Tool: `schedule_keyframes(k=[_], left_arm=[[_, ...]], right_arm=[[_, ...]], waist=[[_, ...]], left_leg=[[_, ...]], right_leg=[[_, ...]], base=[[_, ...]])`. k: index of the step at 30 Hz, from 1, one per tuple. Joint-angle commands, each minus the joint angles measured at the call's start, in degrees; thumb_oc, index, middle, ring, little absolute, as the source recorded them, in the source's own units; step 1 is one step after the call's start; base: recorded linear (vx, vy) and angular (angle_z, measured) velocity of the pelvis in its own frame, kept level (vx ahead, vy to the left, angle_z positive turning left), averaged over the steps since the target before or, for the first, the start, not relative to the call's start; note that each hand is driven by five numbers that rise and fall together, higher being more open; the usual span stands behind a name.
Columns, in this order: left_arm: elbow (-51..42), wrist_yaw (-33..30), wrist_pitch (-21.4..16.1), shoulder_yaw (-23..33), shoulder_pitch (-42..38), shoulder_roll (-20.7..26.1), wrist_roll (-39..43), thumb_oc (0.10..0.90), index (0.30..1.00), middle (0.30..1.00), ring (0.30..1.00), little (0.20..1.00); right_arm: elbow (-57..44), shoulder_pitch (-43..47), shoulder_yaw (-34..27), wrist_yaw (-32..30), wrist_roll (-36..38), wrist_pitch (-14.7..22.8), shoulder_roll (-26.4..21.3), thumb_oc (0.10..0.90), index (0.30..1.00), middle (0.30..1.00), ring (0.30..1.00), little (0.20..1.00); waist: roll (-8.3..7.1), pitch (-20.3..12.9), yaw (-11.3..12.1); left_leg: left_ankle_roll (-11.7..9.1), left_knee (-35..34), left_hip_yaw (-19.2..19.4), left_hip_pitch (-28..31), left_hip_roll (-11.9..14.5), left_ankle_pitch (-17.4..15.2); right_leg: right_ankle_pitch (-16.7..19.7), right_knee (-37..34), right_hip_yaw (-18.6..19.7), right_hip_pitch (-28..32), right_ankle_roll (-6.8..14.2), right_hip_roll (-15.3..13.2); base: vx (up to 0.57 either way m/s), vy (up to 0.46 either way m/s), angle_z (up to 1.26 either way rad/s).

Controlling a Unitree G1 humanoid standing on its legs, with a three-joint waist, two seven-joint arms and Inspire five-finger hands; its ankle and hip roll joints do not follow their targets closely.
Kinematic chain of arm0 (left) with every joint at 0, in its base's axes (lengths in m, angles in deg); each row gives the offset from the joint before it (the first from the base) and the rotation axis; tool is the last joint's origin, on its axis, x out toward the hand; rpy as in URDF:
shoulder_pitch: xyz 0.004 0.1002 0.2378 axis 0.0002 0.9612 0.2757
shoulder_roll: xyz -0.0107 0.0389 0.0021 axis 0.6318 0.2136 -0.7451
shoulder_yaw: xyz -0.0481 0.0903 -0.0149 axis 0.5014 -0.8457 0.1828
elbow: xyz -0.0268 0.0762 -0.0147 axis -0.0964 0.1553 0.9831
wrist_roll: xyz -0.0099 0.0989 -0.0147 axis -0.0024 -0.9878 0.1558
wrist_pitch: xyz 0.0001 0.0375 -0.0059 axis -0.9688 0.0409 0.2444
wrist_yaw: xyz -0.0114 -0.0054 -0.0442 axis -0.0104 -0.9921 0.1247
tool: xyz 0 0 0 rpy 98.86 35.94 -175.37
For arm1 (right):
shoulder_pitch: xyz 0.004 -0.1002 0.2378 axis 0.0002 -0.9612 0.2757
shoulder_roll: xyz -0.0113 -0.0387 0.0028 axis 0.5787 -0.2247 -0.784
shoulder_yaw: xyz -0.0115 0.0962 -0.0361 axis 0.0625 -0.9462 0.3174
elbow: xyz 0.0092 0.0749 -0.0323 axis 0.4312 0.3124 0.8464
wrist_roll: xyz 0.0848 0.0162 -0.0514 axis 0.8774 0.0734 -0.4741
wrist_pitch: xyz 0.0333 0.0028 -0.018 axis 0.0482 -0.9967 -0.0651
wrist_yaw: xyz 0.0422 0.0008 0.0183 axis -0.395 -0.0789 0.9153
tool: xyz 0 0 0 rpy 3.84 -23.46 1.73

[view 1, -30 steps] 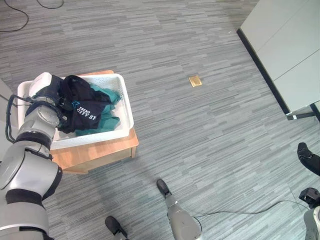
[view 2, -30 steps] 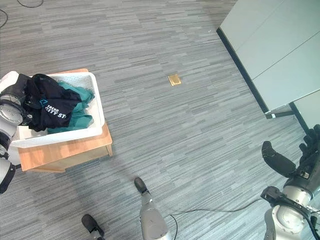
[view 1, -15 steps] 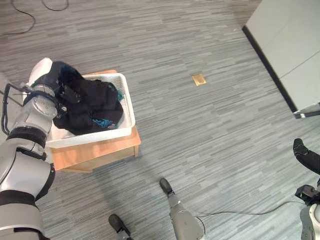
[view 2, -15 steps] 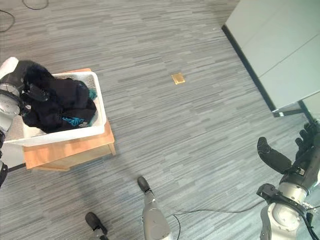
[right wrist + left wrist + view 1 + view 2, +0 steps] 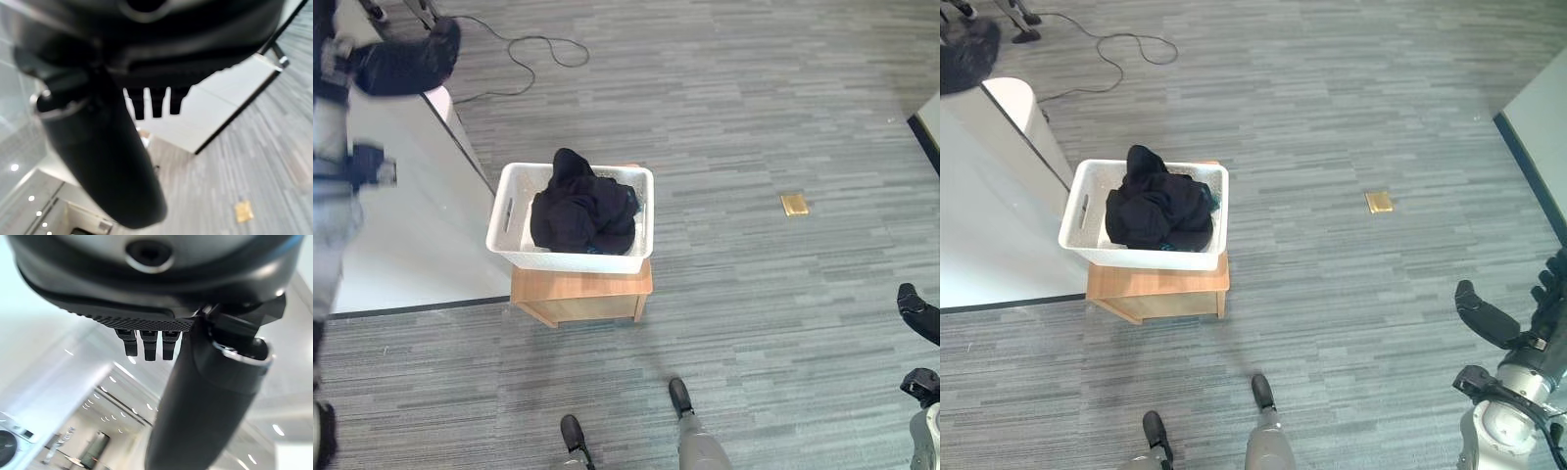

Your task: Pick up bed clothes into laundry basket.

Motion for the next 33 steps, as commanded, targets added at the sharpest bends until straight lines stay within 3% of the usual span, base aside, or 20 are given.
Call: schedule_keyframes(k=[1,5,7,10,12,13,16,18,19,22,23,24,25,27,28,29,30,31,32,33], left_arm=[[-5.9,7.4,-6.5,2.6,7.2,-9.2,16.0,0.800,0.900,0.900,0.900,0.900],[-5.7,15.0,-5.4,-2.4,15.1,-23.8,29.1,0.800,0.900,0.900,0.900,0.900],[-4.3,16.8,-5.2,-2.1,17.4,-28.1,32.5,0.800,0.900,0.900,0.900,0.900],[-5.5,16.3,-5.2,-2.4,17.6,-28.1,30.2,0.800,0.900,0.900,0.900,0.900],[-10.5,19.5,-6.3,-7.4,11.8,-26.0,34.9,0.800,0.900,0.900,0.900,0.900],[-10.3,19.6,-6.3,-7.3,11.6,-25.9,35.0,0.800,0.900,0.900,0.900,0.900],[-12.8,21.3,-6.4,-10.9,9.1,-23.1,33.5,0.800,0.900,0.900,0.900,0.900],[-13.1,21.2,-5.7,-13.4,7.3,-21.5,31.5,0.800,0.900,0.900,0.900,0.900],[-13.3,20.7,-5.5,-13.5,6.9,-21.0,30.4,0.800,0.900,0.900,0.900,0.900],[-13.3,17.9,-5.0,-13.0,6.5,-23.2,30.4,0.800,0.900,0.900,0.900,0.900],[-13.5,16.6,-4.8,-11.6,7.4,-23.7,30.9,0.800,0.900,0.900,0.900,0.900],[-13.8,16.4,-4.6,-11.4,7.7,-23.8,30.9,0.800,0.900,0.900,0.900,0.900],[-14.1,17.2,-3.6,-10.3,10.3,-23.8,30.9,0.800,0.900,0.900,0.900,0.900],[-14.3,17.6,-2.3,-11.1,12.1,-24.0,30.9,0.800,0.900,0.900,0.900,0.900],[-13.6,17.6,-1.8,-11.8,12.1,-24.1,30.2,0.800,0.900,0.900,0.900,0.900],[-11.6,16.7,-1.8,-13.2,11.1,-25.4,31.0,0.800,0.900,0.900,0.900,0.900],[-11.3,16.6,-1.9,-13.2,10.9,-25.4,31.0,0.800,0.900,0.900,0.900,0.900],[-10.3,15.5,-2.3,-13.7,10.3,-25.8,31.2,0.800,0.900,0.900,0.900,0.900],[-9.4,14.3,-2.8,-13.6,10.2,-26.0,31.1,0.800,0.900,0.900,0.900,0.900],[-8.5,13.8,-3.1,-13.2,11.2,-26.6,31.4,0.800,0.900,0.900,0.900,0.900]], right_arm=[[-4.7,2.4,-5.1,0.8,2.0,6.6,-1.5,0.800,0.900,0.900,0.900,0.900],[-4.9,3.8,-2.6,2.1,5.2,8.1,2.9,0.800,0.900,0.900,0.900,0.900],[-5.2,3.6,-2.8,2.8,6.3,8.5,4.5,0.800,0.900,0.900,0.900,0.900],[-5.8,3.2,-2.8,3.0,6.8,9.1,5.3,0.800,0.900,0.900,0.900,0.900],[-8.1,3.0,-1.1,3.4,7.5,9.9,5.3,0.800,0.900,0.900,0.900,0.900],[-8.2,3.1,-1.0,3.4,7.5,9.8,5.4,0.800,0.900,0.900,0.900,0.900],[-11.7,1.5,-0.3,4.7,6.6,9.1,5.8,0.800,0.900,0.900,0.900,0.900],[-14.0,0.6,0.3,4.2,3.0,7.6,4.9,0.800,0.900,0.900,0.900,0.900],[-13.9,0.3,0.6,3.4,1.2,7.2,4.7,0.800,0.900,0.900,0.900,0.900],[-13.9,-0.2,0.8,1.4,0.5,6.6,5.8,0.800,0.900,0.900,0.900,0.900],[-13.8,0.4,0.7,0.4,0.3,6.7,6.0,0.800,0.900,0.900,0.900,0.900],[-13.8,0.4,1.0,0.1,0.1,6.6,5.9,0.800,0.900,0.900,0.900,0.900],[-14.0,1.0,0.8,0.0,0.3,6.1,5.6,0.800,0.900,0.900,0.900,0.900],[-13.8,0.7,1.2,0.4,1.4,6.4,5.7,0.800,0.900,0.900,0.900,0.900],[-14.3,0.1,1.7,1.5,2.7,6.5,5.7,0.800,0.900,0.900,0.900,0.900],[-15.6,-0.7,1.9,2.4,5.0,7.9,5.5,0.800,0.900,0.900,0.900,0.900],[-15.7,-0.8,1.9,2.5,5.1,7.9,5.5,0.800,0.900,0.900,0.900,0.900],[-15.8,-0.6,2.2,2.9,7.2,8.8,5.1,0.800,0.900,0.900,0.900,0.900],[-15.7,-0.4,3.0,2.9,7.9,9.9,4.7,0.800,0.900,0.900,0.900,0.900],[-14.9,0.4,4.2,2.9,8.7,10.5,4.5,0.800,0.900,0.900,0.900,0.900]], waist=[[-2.18,-5.7,-2.8],[-2.61,-6.2,-3.1],[-2.62,-6.9,-3.2],[-2.48,-7.0,-4.0],[-2.48,-5.8,-8.2],[-2.57,-5.7,-7.9],[-2.59,-4.6,-11.9],[-1.64,-2.0,-11.6],[-1.13,-1.5,-11.3],[-2.31,-2.2,-12.5],[-2.42,-2.8,-11.4],[-2.51,-2.8,-11.2],[-3.38,-4.4,-10.8],[-4.26,-5.6,-11.4],[-4.81,-6.2,-11.6],[-6.26,-6.3,-12.3],[-6.16,-6.1,-12.0],[-6.45,-4.8,-11.0],[-6.39,-3.4,-8.4],[-6.80,-2.6,-6.1]], left_leg=[[3.0,0.0,-2.2,0.7,-4.4,-5.9],[3.5,0.0,-2.0,1.6,-4.6,-5.7],[3.6,0.0,-1.8,2.0,-4.6,-6.4],[3.7,0.0,-1.4,2.2,-4.4,-6.3],[3.9,0.0,1.7,3.0,-4.0,-6.6],[3.8,0.0,2.0,2.8,-3.9,-6.2],[4.2,0.0,8.1,4.9,-3.1,-6.8],[4.1,0.0,13.2,7.0,-1.4,-6.2],[4.0,0.1,15.3,8.4,-0.4,-6.7],[4.2,0.5,23.3,10.2,1.2,-5.1],[4.5,1.3,27.8,10.5,2.1,-4.5],[4.4,1.5,28.3,10.8,2.2,-4.7],[3.5,4.7,33.6,10.8,4.4,-3.9],[1.3,7.1,37.8,11.1,7.4,-1.8],[-0.3,10.1,38.2,11.1,9.6,-1.4],[-4.2,19.3,38.1,9.8,16.0,1.2],[-4.6,20.3,38.4,9.9,16.9,1.2],[-5.5,24.6,33.1,9.0,16.5,1.2],[-4.4,24.3,22.9,6.8,12.6,0.4],[-0.8,22.3,12.5,5.2,7.3,-2.8]], right_leg=[[-7.3,2.0,-0.5,6.8,0.1,1.8],[-7.3,2.3,0.4,7.3,-0.3,1.9],[-7.6,2.1,0.8,7.6,-0.3,1.8],[-7.3,2.3,1.4,7.4,-0.2,1.8],[-5.9,3.2,4.5,5.2,1.0,2.9],[-5.4,3.3,4.9,4.8,0.9,3.1],[-3.6,5.7,8.9,1.4,2.3,5.6],[-4.6,13.3,-2.2,-2.4,1.7,4.8],[-6.8,16.9,-10.1,-2.7,1.8,2.0],[-11.3,26.0,-19.4,-1.2,-0.2,-1.6],[-11.5,27.4,-26.6,0.3,-1.1,-5.3],[-11.8,27.6,-26.4,0.3,-1.3,-5.3],[-11.9,24.6,-31.9,2.9,-1.9,-7.5],[-12.3,20.2,-31.6,3.8,-2.3,-4.9],[-13.3,17.0,-28.4,5.1,-2.9,-2.2],[-13.8,12.2,-24.1,8.0,-4.5,2.1],[-13.8,11.9,-23.9,8.2,-4.9,2.7],[-14.2,11.4,-20.6,9.0,-5.6,4.4],[-14.3,11.6,-16.9,9.2,-5.7,5.8],[-13.0,12.0,-12.4,9.3,-6.1,6.9]], base=[[0.00,0.000,0.00],[-0.03,0.012,-0.01],[0.00,0.000,0.00],[-0.01,0.011,-0.03],[-0.10,0.028,-0.09],[-0.11,0.023,-0.42],[-0.07,0.029,-0.76],[-0.17,0.030,-1.45],[-0.20,0.036,-2.22],[-0.23,-0.038,-2.02],[-0.19,-0.083,-1.49],[-0.20,-0.189,-1.61],[-0.09,-0.252,-2.31],[-0.08,-0.405,-2.85],[0.03,-0.672,-2.24],[0.07,-0.548,-1.71],[0.05,-0.419,-1.50],[-0.07,-0.079,-2.08],[-0.19,-0.113,-2.47],[-0.18,-0.137,-3.10]])
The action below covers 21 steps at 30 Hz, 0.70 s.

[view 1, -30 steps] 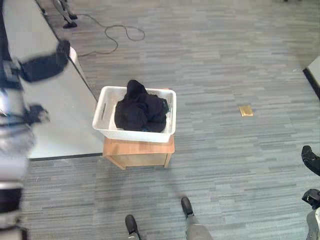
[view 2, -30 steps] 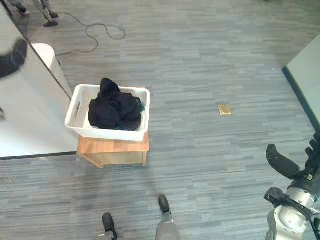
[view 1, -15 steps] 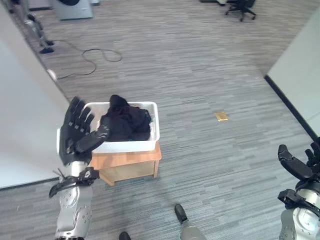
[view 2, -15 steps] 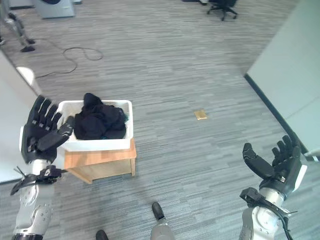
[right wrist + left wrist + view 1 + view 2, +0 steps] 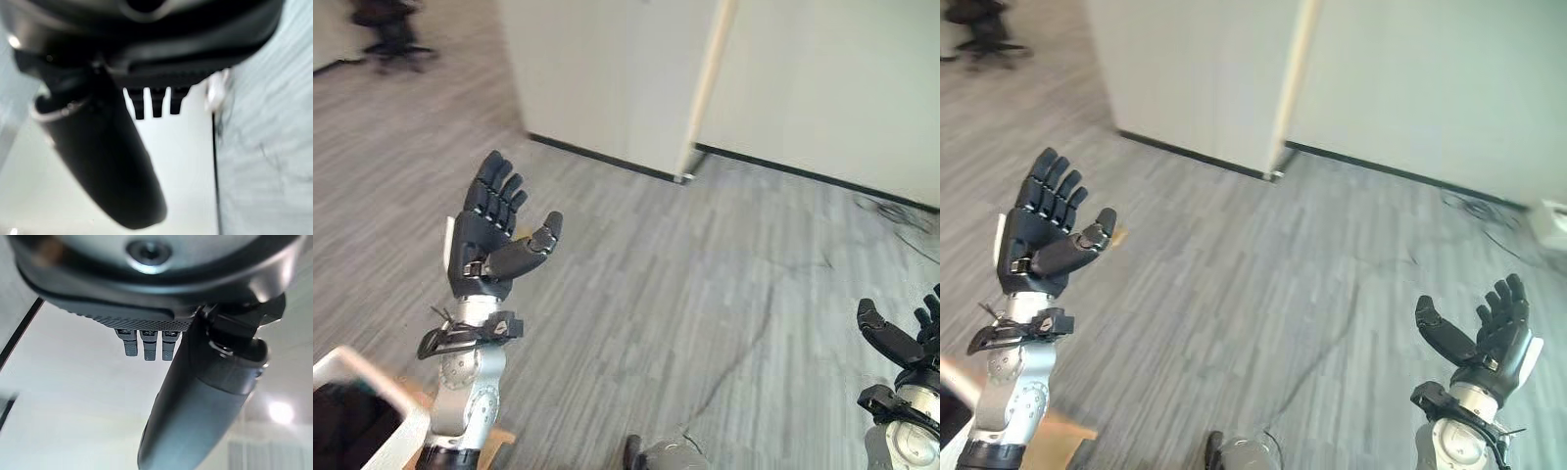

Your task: Pick up bed clothes into laundry basket.

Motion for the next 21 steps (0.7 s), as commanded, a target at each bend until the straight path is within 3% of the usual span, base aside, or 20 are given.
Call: schedule_keyframes(k=[1,2,3,4,5,6,9,12,15,18,20,21], left_arm=[[-3.2,-0.7,-5.6,1.4,-5.2,-1.1,-1.2,0.800,0.900,0.900,0.900,0.900],[-3.1,0.0,-5.7,1.9,-3.7,-1.7,-1.6,0.800,0.900,0.900,0.900,0.900],[-3.2,0.0,-5.7,1.8,-2.9,-2.1,-2.2,0.800,0.900,0.900,0.900,0.900],[-2.5,0.3,-5.8,1.7,-2.7,-2.0,-2.7,0.800,0.900,0.900,0.900,0.900],[-2.5,0.3,-5.8,1.7,-2.7,-2.0,-2.7,0.800,0.900,0.900,0.900,0.900],[-1.3,0.8,-5.9,1.5,-3.1,-1.5,-4.0,0.800,0.900,0.900,0.900,0.900],[0.2,-0.4,-6.8,0.4,-5.4,-0.8,-6.9,0.800,0.900,0.900,0.900,0.900],[1.4,-2.0,-7.7,-0.6,-9.1,-1.0,-7.6,0.800,0.900,0.900,0.900,0.900],[5.2,-2.6,-7.4,-3.4,-11.3,-2.1,-7.3,0.800,0.900,0.900,0.900,0.900],[7.5,-4.0,-6.4,-5.9,-13.2,-1.7,-8.2,0.800,0.900,0.900,0.900,0.900],[9.1,-4.4,-5.1,-8.7,-15.3,0.0,-10.7,0.800,0.900,0.900,0.900,0.900],[9.8,-4.6,-4.4,-10.1,-16.1,0.4,-11.2,0.800,0.900,0.900,0.900,0.900]], right_arm=[[-7.3,1.2,-2.8,0.4,3.9,10.0,-7.3,0.800,0.900,0.900,0.900,0.900],[-6.5,1.3,-3.0,1.5,5.4,9.8,-7.1,0.800,0.900,0.900,0.900,0.900],[-4.8,1.8,-2.3,1.4,6.7,10.2,-6.5,0.800,0.900,0.900,0.900,0.900],[-4.3,2.2,-1.5,2.6,7.4,9.5,-6.5,0.800,0.900,0.900,0.900,0.900],[-4.3,2.2,-1.5,2.7,7.4,9.5,-6.5,0.800,0.900,0.900,0.900,0.900],[-3.8,2.6,-0.7,4.1,6.8,8.6,-7.3,0.800,0.900,0.900,0.900,0.900],[-2.9,1.7,0.3,4.6,5.3,7.5,-7.8,0.800,0.900,0.900,0.900,0.900],[-1.5,1.2,2.3,6.4,6.6,7.0,-7.3,0.800,0.900,0.900,0.900,0.900],[-1.4,0.8,3.0,6.8,7.5,6.4,-6.3,0.800,0.900,0.900,0.900,0.900],[-3.1,1.3,3.5,6.5,8.4,6.5,-4.8,0.800,0.900,0.900,0.900,0.900],[-1.7,2.5,5.3,5.4,9.2,6.2,-3.1,0.800,0.900,0.900,0.900,0.900],[-1.0,3.1,6.4,4.8,10.0,5.6,-2.7,0.800,0.900,0.900,0.900,0.900]], waist=[[-0.48,0.2,-0.3],[-0.86,-0.1,-0.2],[-0.40,-0.1,-0.1],[-0.30,-0.6,0.1],[-0.32,-0.7,0.2],[0.38,-1.1,-0.6],[1.65,-1.1,-2.2],[2.00,-0.7,-2.7],[3.05,-0.7,-4.8],[4.11,-0.1,-5.9],[5.25,1.5,-6.4],[5.61,2.2,-5.7]], left_leg=[[5.6,-12.0,-26.1,-7.9,-8.6,8.6],[6.9,-12.9,-26.4,-6.7,-9.3,6.4],[7.2,-13.6,-30.7,-6.3,-11.7,5.2],[7.5,-14.9,-32.3,-6.2,-13.0,4.5],[7.5,-15.0,-32.2,-6.2,-13.1,4.6],[7.4,-17.8,-34.5,-7.1,-14.2,5.0],[7.4,-22.2,-33.8,-6.7,-15.3,7.4],[7.9,-23.0,-41.8,-7.7,-18.7,6.4],[8.4,-27.5,-38.7,-7.3,-18.3,8.0],[8.9,-29.5,-37.0,-7.9,-18.2,9.2],[9.5,-32.0,-34.6,-7.0,-18.0,10.4],[9.4,-32.5,-33.8,-6.7,-17.6,10.9]], right_leg=[[-2.2,-1.5,9.1,3.2,11.9,-4.9],[-1.5,-2.1,12.3,3.0,11.5,-4.4],[-1.0,-1.9,15.3,2.8,11.9,-2.9],[-0.3,-1.6,18.1,2.1,12.5,-2.2],[-0.2,-1.6,18.3,2.0,12.5,-2.2],[-0.1,-1.7,22.5,2.8,12.9,-0.8],[0.7,-2.4,27.2,2.7,13.4,0.6],[1.4,-2.7,32.2,2.3,13.9,1.8],[3.0,-4.1,34.8,0.7,14.7,1.9],[2.0,-1.0,34.7,-2.3,15.3,2.2],[0.7,3.3,32.4,-4.7,16.6,2.2],[0.7,4.8,29.5,-5.6,17.2,1.0]], base=[[-0.13,-0.137,-3.58],[0.01,-0.091,-3.40],[0.01,-0.035,-2.70],[0.02,-0.027,-1.76],[0.10,-0.043,-2.68],[0.11,-0.027,-2.94],[0.07,0.037,-2.02],[-0.01,0.042,-1.06],[-0.02,0.128,-0.70],[-0.04,0.147,-0.23],[-0.05,0.140,-0.14],[-0.10,0.032,-0.25]])
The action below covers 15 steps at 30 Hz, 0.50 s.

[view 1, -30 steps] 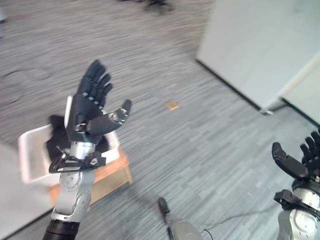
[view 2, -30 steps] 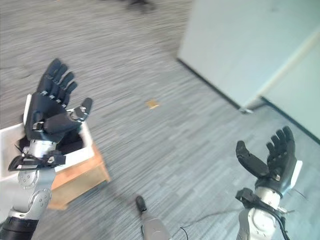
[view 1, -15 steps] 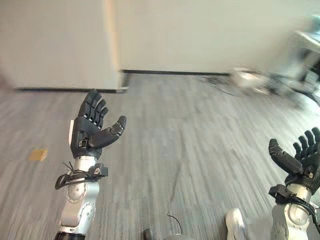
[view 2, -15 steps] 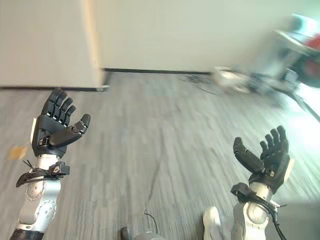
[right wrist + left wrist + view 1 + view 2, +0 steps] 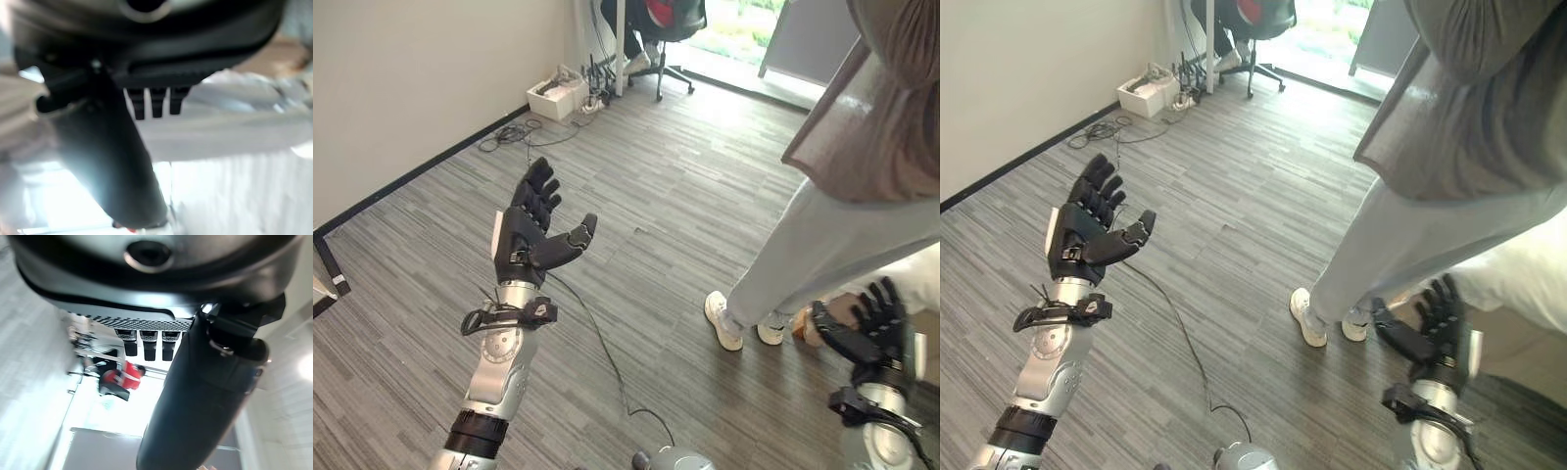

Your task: Pick up bed clothes into laundry basket.

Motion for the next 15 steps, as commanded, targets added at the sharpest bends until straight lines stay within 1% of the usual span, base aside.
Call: schedule_keyframes(k=[1,2,3,4,6,7,9,10,12,13,15], left_arm=[[-2.0,-0.1,-2.8,-0.7,-5.7,3.2,-4.3,0.800,0.900,0.900,0.900,0.900],[-1.9,-0.1,-2.9,-0.8,-5.8,3.2,-4.3,0.800,0.900,0.900,0.900,0.900],[-0.9,-0.8,-2.1,-1.1,-5.8,2.3,-3.7,0.800,0.900,0.900,0.900,0.900],[-0.9,-0.5,-1.6,-0.3,-4.5,1.9,-4.0,0.800,0.900,0.900,0.900,0.900],[-0.5,-0.4,-1.4,0.2,-3.2,1.6,-3.7,0.800,0.900,0.900,0.900,0.900],[0.0,-0.3,-1.1,0.3,-2.0,1.0,-3.4,0.800,0.900,0.900,0.900,0.900],[0.1,-0.1,-0.8,0.4,-1.3,1.0,-3.3,0.800,0.900,0.900,0.900,0.900],[0.5,0.3,-0.1,0.3,-0.2,0.8,-3.9,0.800,0.900,0.900,0.900,0.900],[-0.2,1.2,0.4,0.2,1.5,0.9,-4.5,0.800,0.900,0.900,0.900,0.900],[-0.6,1.5,0.7,0.6,3.5,0.4,-4.8,0.800,0.900,0.900,0.900,0.900],[-0.8,1.5,0.7,1.0,4.1,0.4,-4.8,0.800,0.900,0.900,0.900,0.900]], right_arm=[[-2.7,5.5,-3.5,-1.4,4.1,3.6,-0.9,0.800,0.900,0.900,0.900,0.900],[-2.6,5.6,-3.6,-1.2,4.3,3.7,-0.9,0.800,0.900,0.900,0.900,0.900],[-3.5,5.4,-2.5,-0.9,6.7,3.4,-0.1,0.800,0.900,0.900,0.900,0.900],[-3.1,6.1,-1.9,-0.4,7.9,3.2,-0.2,0.800,0.900,0.900,0.900,0.900],[-3.3,6.7,-1.5,-0.2,8.8,3.3,0.2,0.800,0.900,0.900,0.900,0.900],[-3.1,6.9,-1.1,0.2,10.6,3.7,1.0,0.800,0.900,0.900,0.900,0.900],[-3.2,7.0,-1.0,0.8,11.7,3.9,1.3,0.800,0.900,0.900,0.900,0.900],[-3.0,7.3,-0.9,1.3,13.6,4.3,2.0,0.800,0.900,0.900,0.900,0.900],[-2.6,6.8,-0.7,1.6,13.7,4.1,2.3,0.800,0.900,0.900,0.900,0.900],[-2.5,7.5,-0.3,0.9,12.4,3.9,1.8,0.800,0.900,0.900,0.900,0.900],[-2.3,7.7,0.1,0.8,11.3,3.7,1.4,0.800,0.900,0.900,0.900,0.900]], waist=[[-1.22,0.1,1.9],[-1.25,0.1,1.7],[-1.49,0.0,1.9],[-1.60,-0.4,2.5],[-1.69,-0.6,2.7],[-1.82,-1.0,3.0],[-1.84,-1.3,3.3],[-1.86,-1.8,3.6],[-1.89,-2.7,3.8],[-1.80,-3.3,4.1],[-1.74,-3.5,4.2]], left_leg=[[-3.4,-2.2,2.0,0.9,3.3,-1.6],[-3.4,-2.2,1.8,0.7,3.2,-1.5],[-3.3,-2.2,2.1,1.7,2.5,-2.5],[-3.2,-2.2,3.4,1.9,2.4,-2.5],[-3.3,-2.2,4.0,2.1,2.5,-2.6],[-3.3,-2.2,4.3,2.3,2.6,-2.7],[-3.4,-2.2,4.7,2.4,2.7,-2.8],[-3.5,-2.2,4.9,2.4,2.8,-2.9],[-3.6,-2.2,4.7,2.7,3.0,-3.1],[-3.7,-2.2,5.0,3.2,3.5,-3.1],[-3.8,-2.2,5.4,3.3,3.7,-3.0]], right_leg=[[9.7,-5.1,-5.7,-4.1,2.8,-0.4],[9.8,-5.3,-5.9,-4.1,2.8,-0.6],[10.2,-7.1,-9.6,-3.5,3.1,-3.4],[11.4,-9.0,-11.0,-3.9,2.8,-4.4],[11.9,-10.0,-10.3,-3.6,2.5,-4.2],[12.4,-11.8,-9.3,-3.1,2.2,-3.9],[12.8,-13.6,-9.1,-2.4,2.0,-3.8],[13.0,-15.2,-8.9,-1.5,1.7,-3.6],[13.2,-17.2,-8.6,0.2,1.3,-3.3],[13.0,-17.5,-8.3,1.1,1.2,-3.0],[12.9,-17.2,-8.1,1.0,1.2,-2.7]], base=[[-0.10,-0.004,-0.36],[-0.09,0.051,-0.20],[-0.05,0.070,0.06],[-0.05,0.073,0.16],[0.00,-0.010,-0.37],[0.00,-0.040,-0.63],[-0.01,-0.032,-0.26],[0.01,-0.032,-0.11],[0.03,-0.056,-0.10],[0.03,-0.060,-0.06],[0.01,-0.042,-0.15]])
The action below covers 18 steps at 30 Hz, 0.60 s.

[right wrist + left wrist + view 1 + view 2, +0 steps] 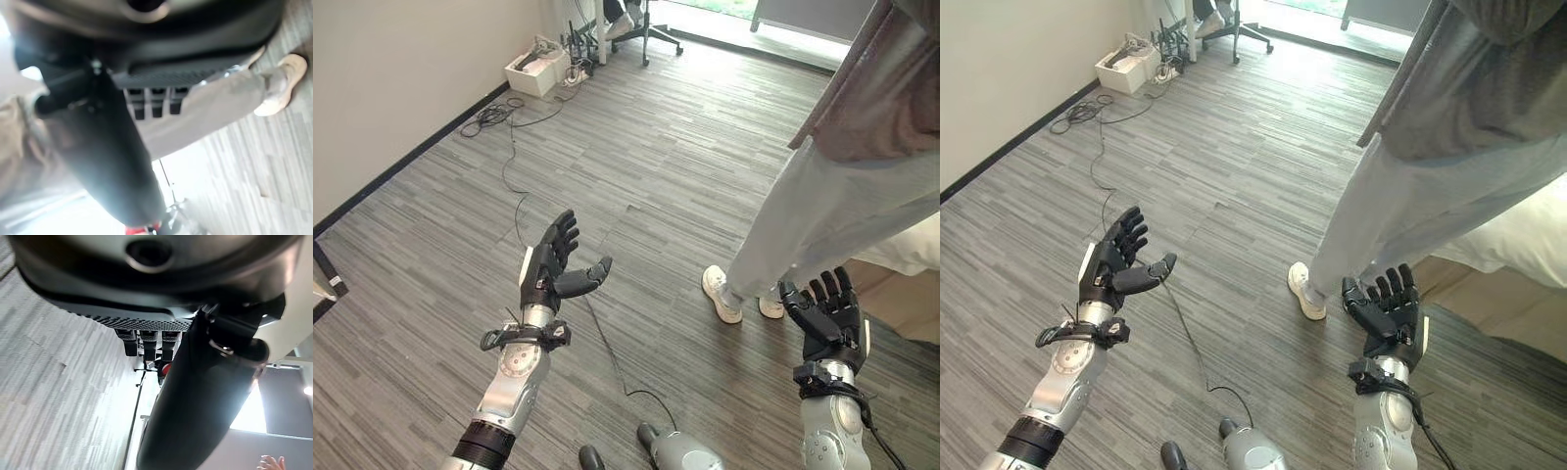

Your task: Pick up bed clothes into laundry basket.

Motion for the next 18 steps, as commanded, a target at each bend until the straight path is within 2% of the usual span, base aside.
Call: schedule_keyframes(k=[1,5,12,18], left_arm=[[-3.7,1.1,-4.1,3.6,-1.9,1.3,-2.3,0.800,0.900,0.900,0.900,0.900],[-4.8,2.3,-4.5,3.7,-1.0,0.9,-2.4,0.800,0.900,0.900,0.900,0.900],[-4.6,1.8,-4.2,4.8,0.7,-1.5,-2.2,0.800,0.900,0.900,0.900,0.900],[-5.1,2.2,-4.2,5.5,2.3,-1.7,-2.6,0.800,0.900,0.900,0.900,0.900]], right_arm=[[-4.9,0.9,-1.8,1.3,-4.2,5.0,-2.5,0.800,0.900,0.900,0.900,0.900],[-5.0,-0.8,-2.2,2.0,-8.2,3.9,-4.1,0.800,0.900,0.900,0.900,0.900],[-4.8,-4.1,-3.0,4.0,-7.2,4.2,-3.9,0.800,0.900,0.900,0.900,0.900],[-4.2,-4.6,-3.3,4.8,-6.8,3.7,-4.2,0.800,0.900,0.900,0.900,0.900]], waist=[[-2.45,-5.9,1.2],[-2.17,-6.8,1.0],[-1.60,-7.8,0.6],[-1.48,-8.3,0.6]], left_leg=[[-2.6,0.0,-0.1,1.6,0.8,-4.6],[-2.9,0.0,-0.1,2.4,1.2,-4.7],[-3.3,0.1,-1.3,3.3,1.7,-4.5],[-3.4,0.1,-0.9,3.9,1.7,-4.6]], right_leg=[[9.1,-13.6,-0.1,2.4,5.7,-3.8],[8.4,-14.1,-0.3,3.8,5.1,-3.4],[7.2,-13.9,-1.4,5.7,4.1,-2.9],[7.1,-13.7,-1.3,6.2,4.1,-2.9]], base=[[0.01,-0.047,-0.13],[0.02,-0.044,0.00],[0.02,-0.030,0.02],[0.01,-0.004,0.02]])
